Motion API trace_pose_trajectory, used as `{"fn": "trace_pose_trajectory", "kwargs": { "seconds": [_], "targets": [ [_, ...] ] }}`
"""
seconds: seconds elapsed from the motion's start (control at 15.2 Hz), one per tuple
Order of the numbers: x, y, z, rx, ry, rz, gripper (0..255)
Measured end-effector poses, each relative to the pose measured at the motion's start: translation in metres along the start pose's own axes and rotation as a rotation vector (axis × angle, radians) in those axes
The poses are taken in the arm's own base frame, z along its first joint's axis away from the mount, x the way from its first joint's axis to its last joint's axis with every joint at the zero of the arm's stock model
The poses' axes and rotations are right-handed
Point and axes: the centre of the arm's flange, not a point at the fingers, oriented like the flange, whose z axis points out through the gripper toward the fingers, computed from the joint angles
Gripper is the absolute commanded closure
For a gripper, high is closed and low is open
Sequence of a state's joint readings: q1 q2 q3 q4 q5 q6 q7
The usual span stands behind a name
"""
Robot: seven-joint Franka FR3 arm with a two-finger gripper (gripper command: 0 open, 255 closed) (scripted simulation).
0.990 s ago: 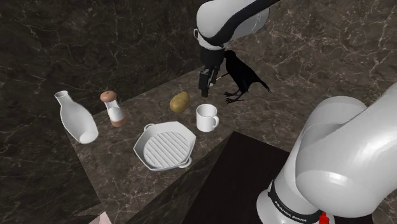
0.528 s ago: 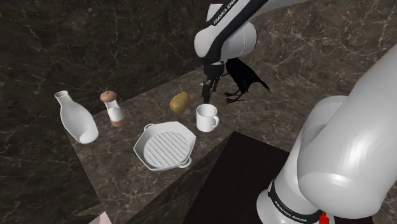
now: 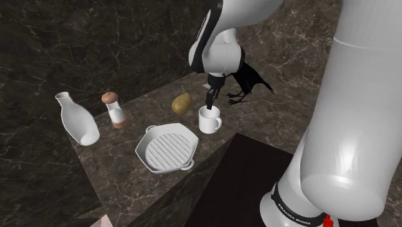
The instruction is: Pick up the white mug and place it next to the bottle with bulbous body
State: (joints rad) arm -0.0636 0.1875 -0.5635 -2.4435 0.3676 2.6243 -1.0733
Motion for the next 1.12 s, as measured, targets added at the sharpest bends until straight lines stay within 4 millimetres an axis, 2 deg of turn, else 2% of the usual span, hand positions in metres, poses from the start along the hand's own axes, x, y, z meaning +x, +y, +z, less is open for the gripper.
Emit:
{"fn": "trace_pose_trajectory", "kwargs": {
  "seconds": [0.13,0.53,0.99,1.06,1.12],
  "targets": [
    [-0.002,0.005,0.017,0.001,0.003,0.001,0],
    [-0.001,0.009,0.049,0.002,0.005,0.001,0],
    [-0.001,0.008,0.054,0.002,0.005,0.001,0],
    [-0.001,0.008,0.054,0.002,0.005,0.001,255],
    [-0.001,0.008,0.054,0.002,0.005,0.001,255]
  ]
}}
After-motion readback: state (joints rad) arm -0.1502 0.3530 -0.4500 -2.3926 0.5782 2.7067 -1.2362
